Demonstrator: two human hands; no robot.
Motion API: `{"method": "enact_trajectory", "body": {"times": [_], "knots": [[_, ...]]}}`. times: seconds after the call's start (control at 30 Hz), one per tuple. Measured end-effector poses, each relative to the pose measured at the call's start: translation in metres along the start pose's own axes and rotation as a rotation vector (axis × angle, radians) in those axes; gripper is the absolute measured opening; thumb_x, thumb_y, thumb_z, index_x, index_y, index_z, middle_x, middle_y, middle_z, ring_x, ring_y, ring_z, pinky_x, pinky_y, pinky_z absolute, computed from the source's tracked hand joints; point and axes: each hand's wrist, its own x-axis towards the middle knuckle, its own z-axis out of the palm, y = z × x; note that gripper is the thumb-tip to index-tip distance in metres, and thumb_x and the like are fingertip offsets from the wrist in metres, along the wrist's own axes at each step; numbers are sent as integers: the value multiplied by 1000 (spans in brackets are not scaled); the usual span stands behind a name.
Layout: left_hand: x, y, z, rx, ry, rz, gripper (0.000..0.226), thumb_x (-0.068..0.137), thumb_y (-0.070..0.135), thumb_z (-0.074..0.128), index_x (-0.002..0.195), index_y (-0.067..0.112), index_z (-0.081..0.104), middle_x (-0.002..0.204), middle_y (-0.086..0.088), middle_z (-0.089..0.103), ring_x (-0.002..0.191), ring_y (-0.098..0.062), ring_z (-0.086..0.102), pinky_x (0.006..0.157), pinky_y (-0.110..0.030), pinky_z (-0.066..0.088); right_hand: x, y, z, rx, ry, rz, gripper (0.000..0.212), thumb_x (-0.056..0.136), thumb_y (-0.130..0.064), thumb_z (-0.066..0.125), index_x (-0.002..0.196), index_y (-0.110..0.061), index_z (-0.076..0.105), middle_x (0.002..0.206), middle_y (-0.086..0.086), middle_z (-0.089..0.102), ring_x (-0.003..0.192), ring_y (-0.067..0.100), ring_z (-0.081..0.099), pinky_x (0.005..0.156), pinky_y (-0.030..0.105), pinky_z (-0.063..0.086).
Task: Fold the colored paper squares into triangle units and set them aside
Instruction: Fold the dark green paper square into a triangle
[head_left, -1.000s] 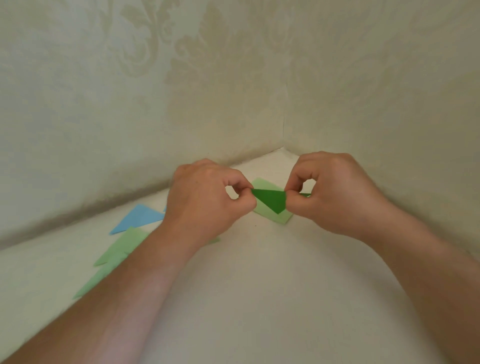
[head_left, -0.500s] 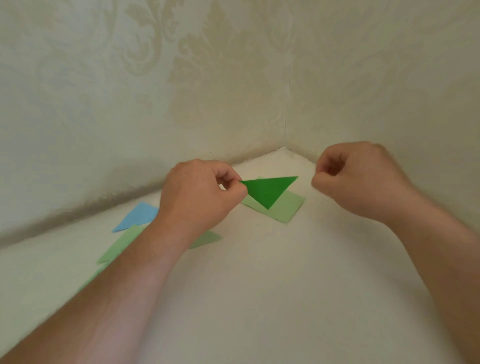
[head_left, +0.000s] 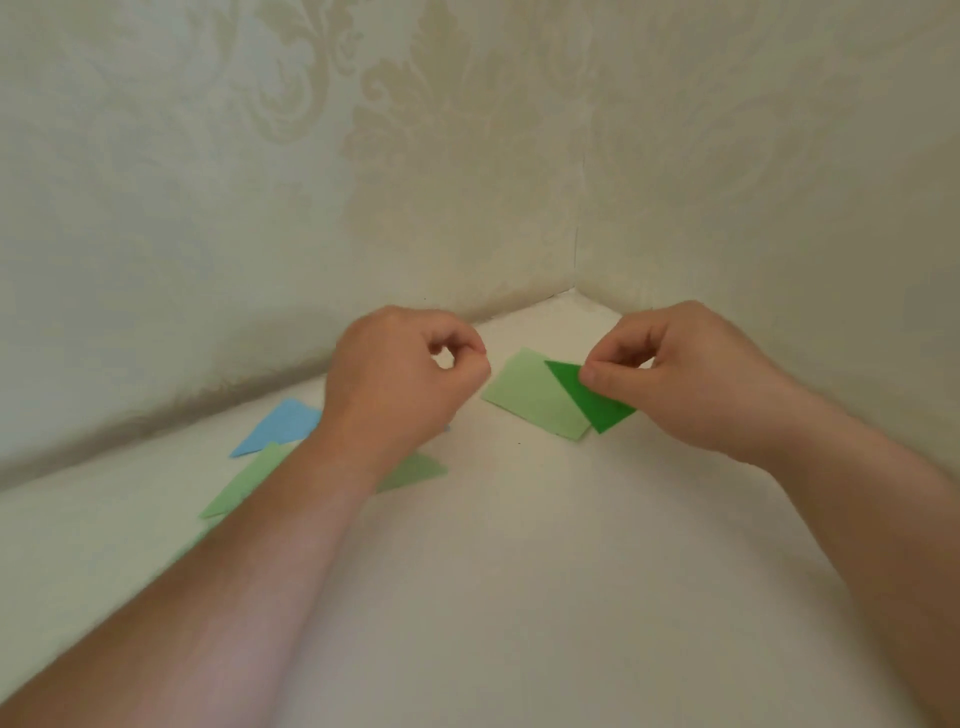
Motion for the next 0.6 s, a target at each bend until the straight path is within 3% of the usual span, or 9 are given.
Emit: {"method": "enact_trajectory", "body": {"times": [0.03,0.1,0.2,0.3,0.4,0.47,0.53,0.6], "knots": [[2,-3,-2,-38,27,6,13,80,23,73,81,36,78,77,25,66,83,-3,61,84,-24,48,1,1,-1,83,-18,36,16,91,-25,75,75,-22,78,70,-9,71,55,3,55,53,21,43],[0,-1,-1,-75,9,176,30,80,16,74,96,41,75,96,28,69,97,-1,61,92,-18,44,2,0,0,221,-98,106,22,96,-22,70,76,-17,77,67,-7,69,56,1,53,62,21,38],[-8,5,15,-95,-45,501,33,78,15,81,108,26,77,117,14,71,108,-7,60,99,-25,44,2,-2,2,343,-229,163,25,99,-18,63,77,-16,75,69,-5,66,64,6,53,69,26,33],[-10,6,23,-174,9,575,16,83,18,81,98,20,81,108,8,75,96,-12,63,92,-30,48,3,1,1,362,-291,176,21,97,-19,64,81,-16,77,75,-1,64,79,19,48,80,37,29],[-9,6,19,-168,-15,609,6,87,17,80,92,21,81,92,12,76,83,-11,65,83,-32,49,2,2,3,323,-323,156,24,98,-24,65,83,-8,76,76,1,61,77,17,48,81,36,33],[-9,6,16,-131,-44,574,7,89,18,79,92,23,81,84,15,74,78,-8,63,80,-30,49,1,0,1,280,-240,96,26,98,-33,65,88,-14,78,77,-4,66,73,8,56,75,24,43],[-10,6,15,-99,-37,514,9,89,20,78,94,26,82,84,17,75,78,-5,62,77,-26,48,2,0,-2,294,-70,-15,22,98,-37,64,89,-23,79,82,-12,73,77,2,62,67,10,44],[-10,6,16,-72,-35,448,12,89,23,75,96,29,81,84,19,75,81,-4,62,76,-21,45,1,0,-3,290,43,-160,13,95,-34,68,90,-27,78,87,-15,73,80,-3,63,69,7,42]]}}
